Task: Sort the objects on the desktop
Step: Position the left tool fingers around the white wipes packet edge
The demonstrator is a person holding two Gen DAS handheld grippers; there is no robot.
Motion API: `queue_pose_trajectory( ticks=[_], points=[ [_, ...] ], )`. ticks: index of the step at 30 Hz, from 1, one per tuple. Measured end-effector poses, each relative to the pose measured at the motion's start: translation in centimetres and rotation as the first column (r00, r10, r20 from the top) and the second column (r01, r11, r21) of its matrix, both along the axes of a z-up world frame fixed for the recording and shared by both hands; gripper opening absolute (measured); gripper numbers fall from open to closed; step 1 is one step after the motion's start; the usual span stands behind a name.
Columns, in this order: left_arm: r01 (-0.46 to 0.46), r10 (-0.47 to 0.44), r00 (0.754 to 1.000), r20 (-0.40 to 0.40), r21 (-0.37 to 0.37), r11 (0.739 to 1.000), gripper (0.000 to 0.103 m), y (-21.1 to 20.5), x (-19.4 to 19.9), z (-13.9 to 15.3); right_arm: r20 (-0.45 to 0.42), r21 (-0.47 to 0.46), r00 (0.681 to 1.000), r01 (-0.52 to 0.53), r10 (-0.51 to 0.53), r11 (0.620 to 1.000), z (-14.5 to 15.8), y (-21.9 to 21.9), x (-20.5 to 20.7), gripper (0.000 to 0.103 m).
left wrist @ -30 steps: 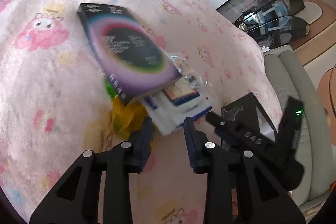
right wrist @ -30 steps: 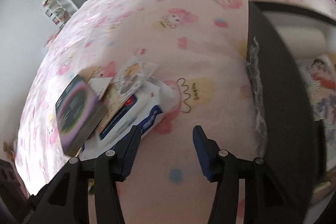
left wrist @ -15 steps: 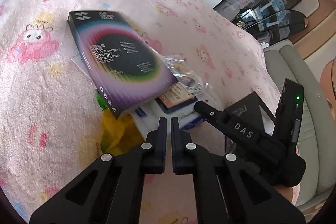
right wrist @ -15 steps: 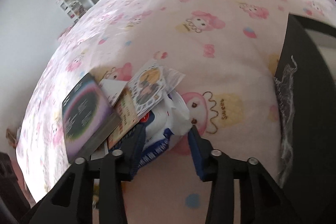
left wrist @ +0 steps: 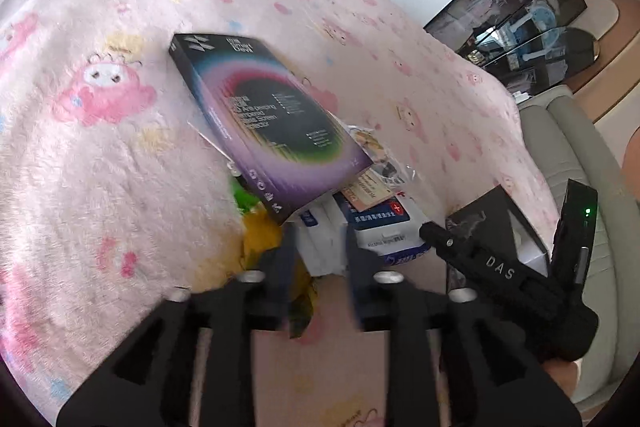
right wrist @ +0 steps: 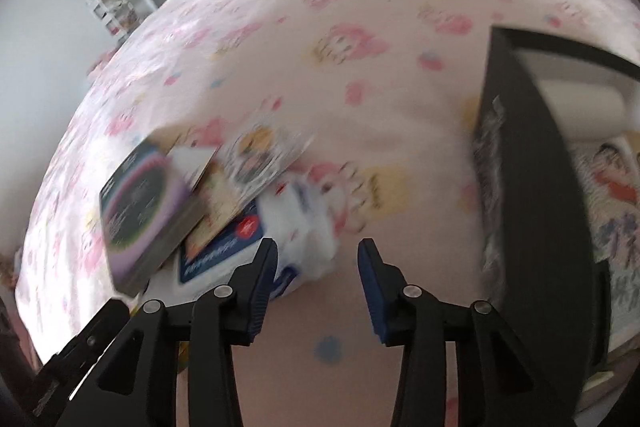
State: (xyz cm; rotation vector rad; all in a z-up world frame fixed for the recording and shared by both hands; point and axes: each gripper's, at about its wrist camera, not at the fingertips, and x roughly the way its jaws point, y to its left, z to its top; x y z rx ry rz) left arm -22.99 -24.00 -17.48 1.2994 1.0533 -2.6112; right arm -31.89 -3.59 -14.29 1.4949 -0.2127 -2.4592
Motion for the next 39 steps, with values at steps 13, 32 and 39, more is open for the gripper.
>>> queue_pose_trajectory(
  ticks=[13, 32, 39],
  points=[
    [0.006, -0.006, 1.0, 0.004, -0.016, 1.0, 0.038, 0.4, -0.3, -1.2, 0.074, -0.059, 0.994, -0.075, 0.079, 0.995, -2.1, -1.4, -0.5, 0.057],
    [0.027, -0.028, 0.999, -0.037, -0.025, 0.999, 0.04, -0.5, -0.4, -2.4, 0.013, 0.233, 0.998, -0.056, 0.054, 0.971, -1.5, -2.0, -0.7, 0.06],
    [0.057, -0.058, 0.998, -0.017, -0.06, 0.997, 0.021, 0.2, 0.1, -1.2, 0.022, 0.18, 0.976, -0.219, 0.219, 0.959, -0.1, -3.6, 1.5, 0.031]
  ],
)
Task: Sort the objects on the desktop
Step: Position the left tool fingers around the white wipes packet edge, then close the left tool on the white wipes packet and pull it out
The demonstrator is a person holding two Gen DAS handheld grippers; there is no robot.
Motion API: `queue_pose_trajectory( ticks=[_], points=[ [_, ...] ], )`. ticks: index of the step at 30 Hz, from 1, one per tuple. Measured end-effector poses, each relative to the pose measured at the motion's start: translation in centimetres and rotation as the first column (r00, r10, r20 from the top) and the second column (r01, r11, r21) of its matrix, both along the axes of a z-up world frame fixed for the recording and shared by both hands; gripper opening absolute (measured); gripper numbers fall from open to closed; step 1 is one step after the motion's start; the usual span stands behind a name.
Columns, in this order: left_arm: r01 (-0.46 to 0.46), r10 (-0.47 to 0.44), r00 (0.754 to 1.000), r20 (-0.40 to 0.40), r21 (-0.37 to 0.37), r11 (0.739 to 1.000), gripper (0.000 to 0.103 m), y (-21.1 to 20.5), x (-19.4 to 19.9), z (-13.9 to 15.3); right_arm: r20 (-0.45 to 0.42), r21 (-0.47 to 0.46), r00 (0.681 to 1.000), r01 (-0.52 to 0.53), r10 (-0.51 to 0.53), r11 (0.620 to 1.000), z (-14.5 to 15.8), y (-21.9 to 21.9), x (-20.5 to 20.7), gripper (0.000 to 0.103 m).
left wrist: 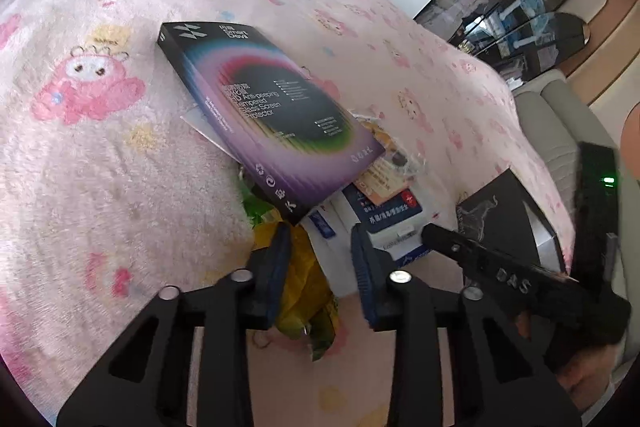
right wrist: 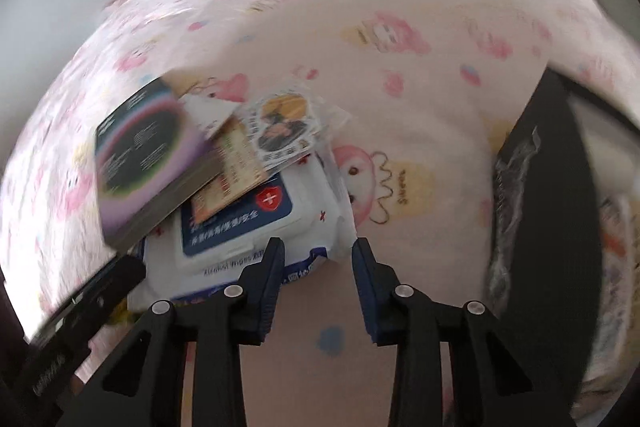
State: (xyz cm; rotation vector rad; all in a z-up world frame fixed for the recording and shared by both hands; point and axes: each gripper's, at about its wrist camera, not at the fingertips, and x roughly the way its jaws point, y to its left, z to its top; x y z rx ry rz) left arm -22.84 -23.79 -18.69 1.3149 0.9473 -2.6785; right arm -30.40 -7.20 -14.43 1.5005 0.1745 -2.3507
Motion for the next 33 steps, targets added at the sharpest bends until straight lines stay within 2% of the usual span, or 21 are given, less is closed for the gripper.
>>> queue_pose_trajectory(
  ticks=[2, 3, 5, 8, 10, 11, 13, 14, 17, 20, 21, 24, 26, 28, 30, 33],
  points=[
    [0.022, -0.022, 1.0, -0.002, 0.008, 1.0, 0.015, 0.0, 0.6, 0.7, 0.008, -0.026, 1.0, -0.023, 0.023, 0.999, 0.3, -0.4, 0.5, 0.031],
    [0.035, -0.035, 0.999, -0.007, 0.024, 0.999, 0.01, 0.0, 0.8, 0.8, 0.025, -0.064, 0.999, -0.037, 0.039, 0.997, 0.5, -0.3, 0.7, 0.025],
    [0.035, -0.035, 0.999, -0.005, 0.045, 0.998, 0.01, -0.2, 0.9, 0.6, 0.066, -0.126, 0.996, -0.048, 0.056, 0.991, 0.9, 0.1, 1.1, 0.024],
    [0.012, -0.011, 1.0, -0.007, 0.103, 0.995, 0.011, -1.0, 0.8, -0.2, 0.019, -0.083, 1.0, -0.018, 0.02, 0.996, 1.4, 0.3, 1.2, 0.025],
    [0.017, -0.014, 1.0, -0.023, 0.158, 0.987, 0.013, -1.5, 0.7, -0.5, -0.02, -0.045, 1.0, 0.013, -0.014, 0.999, 1.6, 0.6, 1.0, 0.031],
    [0.02, -0.015, 0.999, -0.029, 0.161, 0.987, 0.017, -1.6, 0.6, -0.6, -0.012, -0.047, 0.999, 0.046, -0.047, 0.998, 1.2, 1.0, 0.3, 0.034],
    [0.016, -0.009, 0.999, -0.044, 0.166, 0.986, 0.017, -1.6, 0.4, -0.6, 0.004, -0.05, 0.994, 0.114, -0.114, 0.992, 0.3, 1.8, -0.9, 0.051],
    [0.014, -0.006, 0.999, -0.05, 0.167, 0.986, 0.017, -1.6, 0.3, -0.6, 0.012, -0.051, 0.989, 0.147, -0.147, 0.988, -0.2, 2.2, -1.5, 0.052],
    [0.021, -0.014, 0.999, -0.047, 0.153, 0.988, 0.017, -1.4, -0.2, -0.7, 0.052, -0.083, 0.985, 0.166, -0.162, 0.983, -2.0, 2.2, -3.3, 0.052],
    [0.032, -0.026, 0.999, -0.047, 0.124, 0.992, 0.017, -0.9, -0.2, -0.4, 0.07, -0.142, 0.992, 0.111, -0.102, 0.984, -2.4, 1.3, -3.8, 0.052],
    [0.036, -0.031, 0.998, -0.047, 0.111, 0.993, 0.017, -0.7, -0.2, -0.3, 0.077, -0.153, 0.994, 0.087, -0.076, 0.984, -2.5, 0.7, -3.9, 0.052],
    [0.04, -0.036, 0.998, -0.048, 0.096, 0.995, 0.017, -0.5, -0.2, -0.2, 0.01, -0.092, 1.0, 0.03, -0.029, 0.995, -1.6, -0.2, -2.8, 0.038],
    [0.042, -0.037, 0.998, -0.047, 0.1, 0.994, 0.016, -0.5, -0.1, -0.1, 0.001, -0.093, 1.0, 0.019, -0.019, 0.996, -1.0, 0.1, -2.2, 0.033],
    [0.046, -0.041, 0.998, -0.046, 0.104, 0.993, 0.016, -0.6, 0.1, 0.0, 0.006, -0.109, 1.0, 0.02, -0.019, 0.994, -0.5, 0.7, -1.7, 0.023],
    [0.054, -0.05, 0.998, -0.045, 0.111, 0.992, 0.016, -0.6, 0.2, 0.2, 0.0, -0.115, 1.0, 0.015, -0.015, 0.993, 0.1, 1.2, -1.1, 0.018],
    [0.079, -0.074, 0.996, -0.04, 0.12, 0.99, 0.016, -0.4, 0.6, 0.4, -0.018, -0.115, 1.0, -0.019, 0.017, 0.993, 1.3, 1.4, 0.8, 0.017]
  ],
)
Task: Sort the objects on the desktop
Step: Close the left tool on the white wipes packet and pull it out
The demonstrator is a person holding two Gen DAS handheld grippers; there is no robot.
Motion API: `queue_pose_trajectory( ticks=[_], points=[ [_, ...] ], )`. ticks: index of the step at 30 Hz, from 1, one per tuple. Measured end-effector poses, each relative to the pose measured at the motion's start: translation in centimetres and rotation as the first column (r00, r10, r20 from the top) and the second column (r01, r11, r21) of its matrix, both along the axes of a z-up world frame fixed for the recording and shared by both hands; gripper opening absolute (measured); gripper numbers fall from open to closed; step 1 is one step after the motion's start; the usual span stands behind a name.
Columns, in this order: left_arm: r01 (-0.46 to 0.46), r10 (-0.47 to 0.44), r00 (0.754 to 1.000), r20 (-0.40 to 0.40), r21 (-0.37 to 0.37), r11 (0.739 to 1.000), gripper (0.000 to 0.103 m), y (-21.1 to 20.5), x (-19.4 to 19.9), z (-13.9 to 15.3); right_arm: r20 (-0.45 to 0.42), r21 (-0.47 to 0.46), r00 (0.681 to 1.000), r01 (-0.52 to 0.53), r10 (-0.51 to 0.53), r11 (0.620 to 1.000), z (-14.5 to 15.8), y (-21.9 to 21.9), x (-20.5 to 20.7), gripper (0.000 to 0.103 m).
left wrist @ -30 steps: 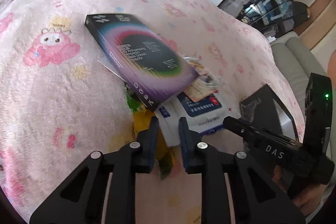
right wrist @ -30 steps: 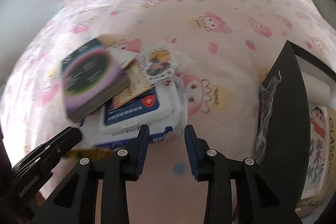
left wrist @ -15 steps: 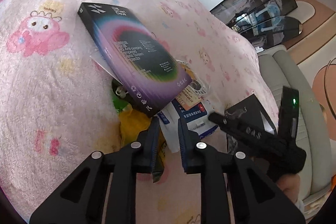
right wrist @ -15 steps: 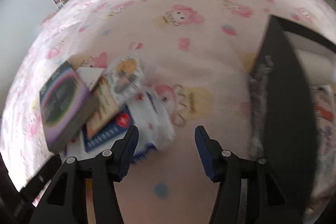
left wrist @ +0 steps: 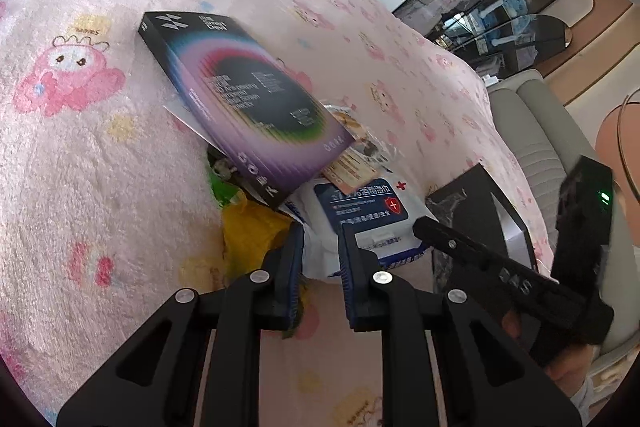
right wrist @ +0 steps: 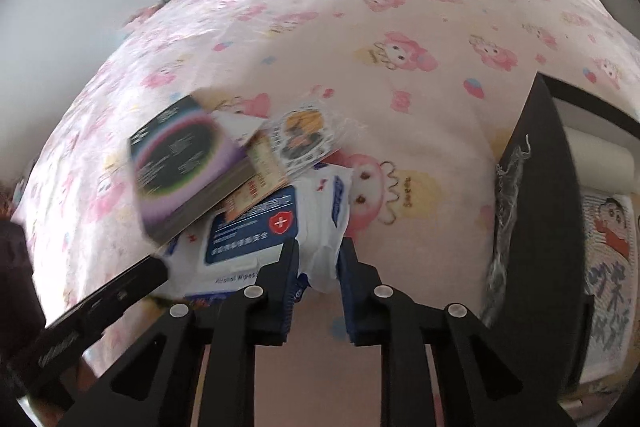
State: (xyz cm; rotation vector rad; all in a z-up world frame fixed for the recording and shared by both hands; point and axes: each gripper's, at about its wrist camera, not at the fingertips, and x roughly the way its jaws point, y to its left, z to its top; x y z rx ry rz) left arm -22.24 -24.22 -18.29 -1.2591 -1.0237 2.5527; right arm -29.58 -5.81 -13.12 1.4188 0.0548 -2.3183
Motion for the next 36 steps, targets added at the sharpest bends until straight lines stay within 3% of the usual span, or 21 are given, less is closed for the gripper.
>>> queue_pose_trajectory(
  ticks=[5, 10, 13, 16, 19, 22, 24, 25, 27, 29, 32, 36],
  points=[
    [0.023, -0.022, 0.999, 0.025, -0.032, 0.999, 0.016, 0.8, 1.6, 0.8, 0.024, -0.014, 0.999, -0.021, 0.021, 1.0, 1.0, 0.9, 3.8, 0.017],
    [0.027, -0.025, 0.999, 0.044, -0.032, 0.999, 0.016, 2.1, 3.4, 1.0, 0.087, 0.026, 0.996, -0.027, 0.025, 0.999, -0.3, 2.1, 7.3, 0.019],
    [0.03, -0.027, 0.999, 0.044, -0.073, 0.997, 0.017, 2.2, 3.9, 1.2, 0.144, 0.009, 0.989, -0.023, 0.022, 1.0, -1.2, 3.1, 8.5, 0.02],
    [0.024, -0.02, 0.999, 0.043, -0.092, 0.996, 0.02, 1.6, 3.5, 0.9, 0.123, 0.012, 0.992, 0.03, -0.031, 0.999, -1.0, 4.3, 8.3, 0.022],
    [0.037, -0.033, 0.997, 0.065, -0.063, 0.997, 0.025, 1.5, 3.0, -0.4, 0.095, 0.027, 0.993, 0.071, -0.073, 0.997, -0.9, 4.5, 7.5, 0.033],
    [0.031, -0.028, 0.998, 0.061, -0.055, 0.998, 0.025, 1.5, 2.5, -0.9, 0.136, 0.007, 0.988, 0.076, -0.076, 0.997, -2.1, 3.8, 6.0, 0.04],
    [0.041, -0.037, 0.998, 0.056, -0.074, 0.996, 0.015, 1.8, 2.4, -0.8, 0.144, 0.021, 0.987, 0.074, -0.076, 0.997, -3.0, 3.2, 5.4, 0.049],
    [0.049, -0.045, 0.998, 0.051, -0.087, 0.995, 0.015, 2.0, 2.4, -0.6, 0.138, 0.02, 0.988, 0.073, -0.076, 0.997, -3.3, 3.0, 5.3, 0.052],
    [0.05, -0.045, 0.998, 0.047, -0.108, 0.993, 0.013, 2.4, 2.8, -0.2, 0.118, 0.014, 0.99, 0.071, -0.072, 0.997, -3.1, 3.0, 5.6, 0.049],
    [0.045, -0.041, 0.998, 0.048, -0.088, 0.995, 0.01, 2.5, 3.4, 0.1, 0.091, 0.011, 0.994, 0.064, -0.065, 0.998, -2.5, 3.1, 6.0, 0.038],
    [0.053, -0.051, 0.998, 0.028, -0.044, 0.998, 0.008, 3.0, 5.2, 1.1, 0.104, -0.035, 0.993, 0.053, -0.05, 0.998, -1.6, 3.8, 6.6, 0.037],
    [0.08, -0.077, 0.996, 0.037, -0.087, 0.993, 0.008, 4.5, 8.2, 1.7, 0.103, -0.059, 0.995, 0.011, -0.005, 0.998, -0.4, 4.1, 8.6, 0.037]
  ],
)
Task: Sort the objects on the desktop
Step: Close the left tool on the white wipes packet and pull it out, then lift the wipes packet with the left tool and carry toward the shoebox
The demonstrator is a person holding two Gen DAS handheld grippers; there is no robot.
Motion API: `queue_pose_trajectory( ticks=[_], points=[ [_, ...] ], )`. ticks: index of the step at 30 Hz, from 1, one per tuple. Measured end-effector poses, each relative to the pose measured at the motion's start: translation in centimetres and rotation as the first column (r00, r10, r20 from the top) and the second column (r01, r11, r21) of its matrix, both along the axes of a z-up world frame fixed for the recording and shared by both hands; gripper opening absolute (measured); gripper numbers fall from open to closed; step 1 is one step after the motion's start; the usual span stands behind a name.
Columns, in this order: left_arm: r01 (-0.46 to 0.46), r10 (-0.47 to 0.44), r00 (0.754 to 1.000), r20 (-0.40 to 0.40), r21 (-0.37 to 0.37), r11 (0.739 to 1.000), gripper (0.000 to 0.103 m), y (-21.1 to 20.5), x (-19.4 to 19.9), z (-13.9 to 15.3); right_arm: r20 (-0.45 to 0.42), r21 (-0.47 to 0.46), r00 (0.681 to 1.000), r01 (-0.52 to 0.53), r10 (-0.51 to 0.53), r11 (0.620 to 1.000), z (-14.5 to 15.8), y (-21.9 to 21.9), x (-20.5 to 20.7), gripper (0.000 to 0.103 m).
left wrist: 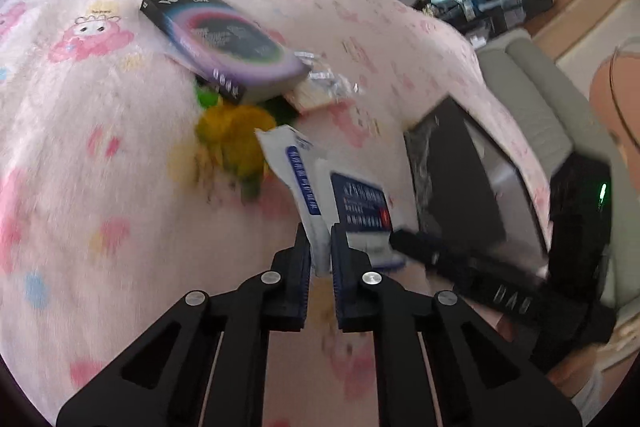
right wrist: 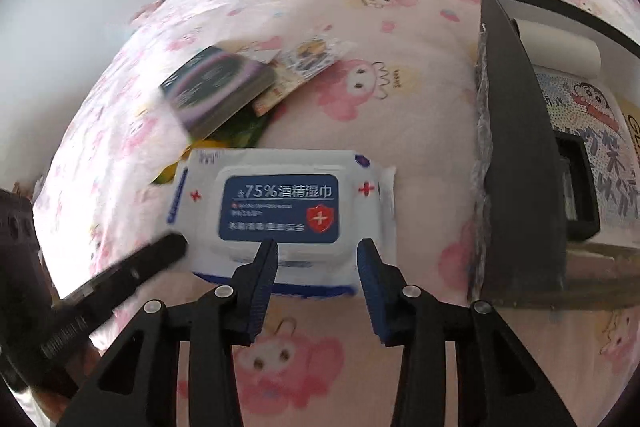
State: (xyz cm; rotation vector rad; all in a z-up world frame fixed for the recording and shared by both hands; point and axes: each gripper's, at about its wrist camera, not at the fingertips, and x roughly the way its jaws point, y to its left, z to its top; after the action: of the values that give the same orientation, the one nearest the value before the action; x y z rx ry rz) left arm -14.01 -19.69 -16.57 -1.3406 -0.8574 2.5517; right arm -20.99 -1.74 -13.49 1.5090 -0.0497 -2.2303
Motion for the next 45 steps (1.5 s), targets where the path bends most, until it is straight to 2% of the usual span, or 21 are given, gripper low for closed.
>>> queue_pose_trajectory(
  ticks=[2, 5, 6, 7, 11, 12, 13, 15, 16, 17, 21, 25, 26, 30, 32, 37, 41, 42, 43, 45],
  points=[
    [-0.008, 0.008, 1.0, 0.019, 0.006, 1.0, 0.012, -0.3, 0.7, -0.4, -0.003, 0.007, 1.0, -0.014, 0.014, 1.0, 0.0, -0.1, 0.5, 0.037],
    [-0.056, 0.056, 0.998, 0.039, 0.009, 0.998, 0.043, -1.5, 0.5, -0.7, 0.009, 0.032, 1.0, -0.012, 0.011, 0.999, -0.7, -0.2, 0.3, 0.039],
    [-0.071, 0.071, 0.997, 0.03, 0.015, 0.997, 0.045, -2.0, 0.4, -0.6, 0.013, 0.055, 1.0, 0.004, -0.005, 0.998, -1.0, -0.1, 0.0, 0.043],
    [-0.081, 0.08, 0.997, 0.02, 0.025, 0.996, 0.045, -2.4, 0.1, -0.5, 0.016, 0.079, 1.0, 0.02, -0.021, 0.997, -1.3, -0.1, -0.3, 0.052],
    [-0.065, 0.064, 0.997, 0.043, 0.029, 0.997, 0.045, -2.6, -1.6, -1.3, 0.013, 0.115, 0.999, 0.038, -0.04, 0.993, -1.9, -0.3, -1.5, 0.057],
    [-0.05, 0.047, 0.997, 0.056, 0.043, 0.998, 0.045, -2.3, -2.0, -1.8, 0.029, 0.121, 0.998, 0.048, -0.052, 0.991, -2.1, -0.5, -1.9, 0.063],
    [-0.035, 0.031, 0.997, 0.066, 0.052, 0.998, 0.045, -2.0, -2.5, -2.2, 0.054, 0.112, 0.997, 0.052, -0.058, 0.992, -2.6, -0.8, -2.2, 0.074],
    [-0.008, 0.004, 0.997, 0.081, 0.052, 0.999, 0.042, -1.1, -3.1, -2.9, 0.092, 0.092, 0.994, 0.053, -0.061, 0.994, -3.3, -1.2, -2.5, 0.085],
    [0.0, -0.004, 0.997, 0.079, 0.053, 0.999, 0.039, -0.7, -3.0, -3.2, 0.089, 0.085, 0.994, 0.059, -0.067, 0.995, -3.5, -1.3, -2.4, 0.086],
    [0.009, -0.014, 0.998, 0.069, 0.069, 0.998, 0.028, -0.6, -2.9, -3.3, 0.081, 0.089, 0.994, 0.064, -0.071, 0.994, -3.6, -1.2, -2.4, 0.086],
    [0.011, -0.015, 0.999, 0.04, 0.097, 0.995, 0.011, -0.9, -2.3, -2.9, 0.086, 0.013, 0.996, 0.019, -0.02, 1.0, -3.4, -0.6, -1.5, 0.084],
    [0.001, -0.003, 1.0, 0.023, 0.094, 0.996, 0.01, -1.7, -0.9, -1.7, 0.065, 0.018, 0.998, 0.018, -0.019, 1.0, -2.1, -0.2, -0.7, 0.084],
    [0.0, -0.002, 1.0, 0.024, 0.096, 0.995, 0.007, -2.0, -0.4, -1.4, 0.055, 0.019, 0.998, 0.011, -0.012, 1.0, -1.6, -0.3, -0.6, 0.084],
    [0.005, -0.01, 0.998, 0.054, 0.086, 0.996, 0.01, -3.3, 0.8, -0.9, 0.013, 0.029, 0.999, -0.033, 0.032, 0.999, -0.8, -1.2, -0.3, 0.084],
    [-0.023, 0.016, 0.997, 0.074, 0.082, 0.996, 0.013, -4.3, 1.0, -1.1, -0.007, 0.038, 0.998, -0.059, 0.06, 0.998, -0.8, -1.9, -0.3, 0.084],
    [-0.053, 0.048, 0.997, 0.064, 0.08, 0.995, 0.013, -4.7, 0.3, -1.3, 0.045, 0.047, 0.998, -0.05, 0.048, 0.998, -3.4, -2.5, -2.7, 0.084],
    [-0.085, 0.082, 0.994, 0.076, 0.032, 0.996, 0.02, -4.5, -0.2, -2.5, 0.087, -0.016, 0.995, -0.045, 0.046, 0.999, -4.1, -2.4, -3.7, 0.084],
    [-0.091, 0.089, 0.993, 0.073, 0.028, 0.995, 0.02, -4.4, -0.2, -2.7, 0.083, -0.024, 0.994, -0.073, 0.075, 0.997, -4.0, -2.7, -3.4, 0.081],
    [-0.092, 0.09, 0.994, 0.068, 0.027, 0.995, 0.02, -4.4, -0.1, -2.8, 0.079, -0.032, 0.991, -0.102, 0.105, 0.994, -3.9, -3.1, -3.1, 0.07],
    [-0.097, 0.096, 0.994, 0.06, 0.012, 0.995, 0.02, -4.4, -0.2, -2.9, 0.081, -0.051, 0.985, -0.15, 0.153, 0.987, -3.6, -3.6, -2.2, 0.057]
  ],
)
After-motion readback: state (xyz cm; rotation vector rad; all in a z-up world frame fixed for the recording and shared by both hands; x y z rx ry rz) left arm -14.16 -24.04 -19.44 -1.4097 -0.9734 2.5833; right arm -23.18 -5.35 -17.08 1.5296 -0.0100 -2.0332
